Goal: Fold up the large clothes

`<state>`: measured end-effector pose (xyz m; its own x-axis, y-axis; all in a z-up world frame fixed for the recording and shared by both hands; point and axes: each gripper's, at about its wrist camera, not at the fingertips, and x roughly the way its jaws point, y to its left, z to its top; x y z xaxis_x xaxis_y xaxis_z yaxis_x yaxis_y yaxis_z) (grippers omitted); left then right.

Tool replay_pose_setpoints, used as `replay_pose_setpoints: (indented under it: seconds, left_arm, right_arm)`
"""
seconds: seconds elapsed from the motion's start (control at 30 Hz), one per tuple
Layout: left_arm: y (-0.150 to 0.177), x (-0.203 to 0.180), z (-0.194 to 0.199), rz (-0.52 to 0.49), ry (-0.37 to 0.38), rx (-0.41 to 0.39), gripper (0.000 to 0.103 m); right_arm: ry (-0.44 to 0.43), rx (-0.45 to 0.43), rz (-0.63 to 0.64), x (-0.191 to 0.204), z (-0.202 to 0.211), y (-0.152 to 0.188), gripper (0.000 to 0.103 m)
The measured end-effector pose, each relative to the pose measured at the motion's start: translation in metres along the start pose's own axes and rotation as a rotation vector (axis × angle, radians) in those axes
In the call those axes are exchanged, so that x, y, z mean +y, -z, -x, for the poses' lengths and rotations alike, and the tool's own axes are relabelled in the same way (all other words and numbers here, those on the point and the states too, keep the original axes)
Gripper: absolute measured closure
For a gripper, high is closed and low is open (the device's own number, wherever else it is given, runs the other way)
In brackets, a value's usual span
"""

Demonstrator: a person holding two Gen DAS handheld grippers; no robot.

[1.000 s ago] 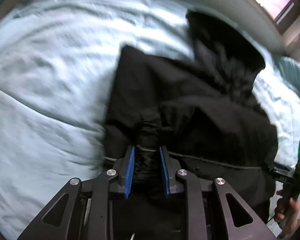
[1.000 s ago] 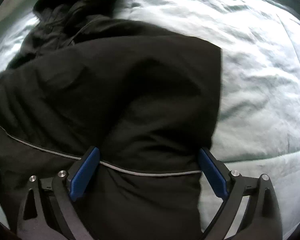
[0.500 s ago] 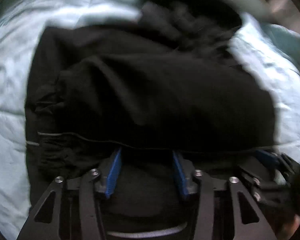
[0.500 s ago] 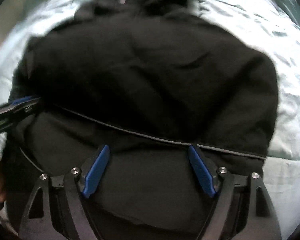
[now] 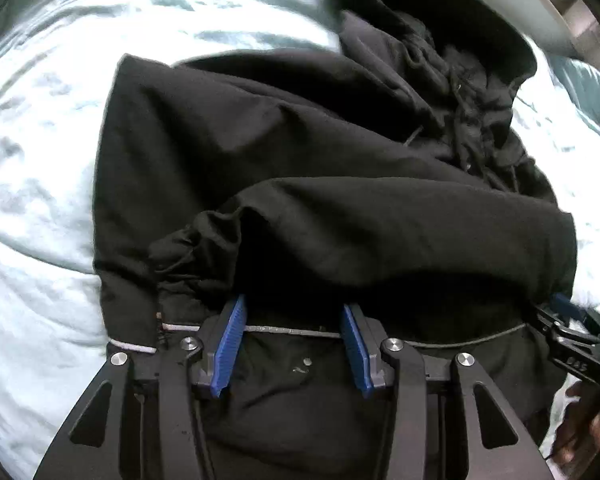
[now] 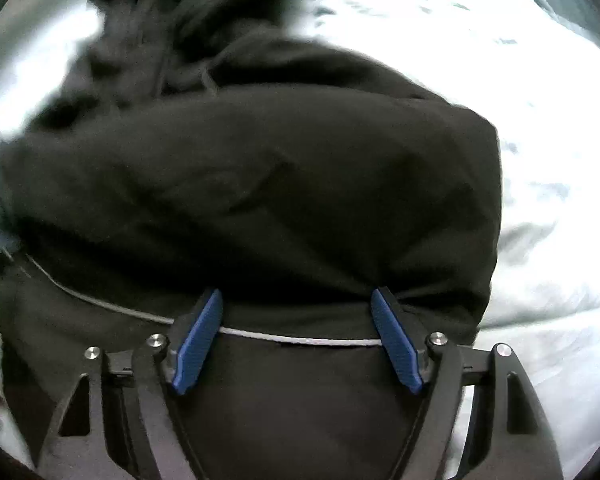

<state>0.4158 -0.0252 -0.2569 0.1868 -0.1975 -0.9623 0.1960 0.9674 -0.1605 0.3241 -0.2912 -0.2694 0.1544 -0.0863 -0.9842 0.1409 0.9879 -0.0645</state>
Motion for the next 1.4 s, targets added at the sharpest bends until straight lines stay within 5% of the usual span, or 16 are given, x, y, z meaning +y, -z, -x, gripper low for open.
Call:
replay_pose_setpoints:
  seconds: [0.07,0.27,0.53,0.8,1.0,1.1,1.13,1.17,1.2,1.23,1.4]
  left_arm:
    - [-0.001,-0.012,0.011,-0.058,-0.03,0.001,0.055]
    - [-0.003,-0.015,0.088,-0.095,0.086,-0.133,0.054]
    - [-0.078,-0.004,0.139,-0.138,0.12,-0.221,0.054]
    - [-0.17,-0.003,0.092,-0.087,0.155,-0.235,0.054]
    - [-0.24,0.01,0.027,0.083,0.262,-0.255,0.054]
    - [-0.263,0.001,-0.004,0.064,0.227,-0.232,0.054]
    - [-0.27,-0.002,-0.014,0.052,0.203,-0.22,0.054]
    - [-0.276,-0.003,-0.026,0.051,0.167,-0.198,0.057]
    - [-0.281,-0.001,-0.034,0.06,0.131,-0.186,0.067]
    - [-0.283,0.005,-0.035,0.075,0.161,-0.19,0.089]
    - [-0.257,0.032,0.017,0.11,0.329,-0.305,0.086]
  right_arm:
    - [0.048,0.015,0.052,0.009,0.008,-0.004,0.025]
    - [-0.049,-0.109,-0.03,-0.015,0.08,-0.011,0.03]
    - [-0.106,-0.305,-0.132,-0.019,0.157,-0.066,0.03]
    - [-0.15,-0.341,-0.207,-0.023,0.12,-0.166,0.03]
    - [-0.189,-0.323,-0.303,-0.019,0.05,-0.227,0.03]
    - [-0.167,-0.308,-0.295,-0.012,0.024,-0.251,0.031]
    - [-0.142,-0.287,-0.299,-0.011,0.014,-0.259,0.04]
    - [-0.136,-0.265,-0.301,-0.01,0.005,-0.265,0.067]
    - [-0.136,-0.246,-0.301,-0.01,-0.002,-0.268,0.085]
    - [-0.122,-0.235,-0.305,-0.013,-0.006,-0.27,0.094]
    - [-0.22,-0.356,-0.331,-0.036,0.022,-0.237,0.096]
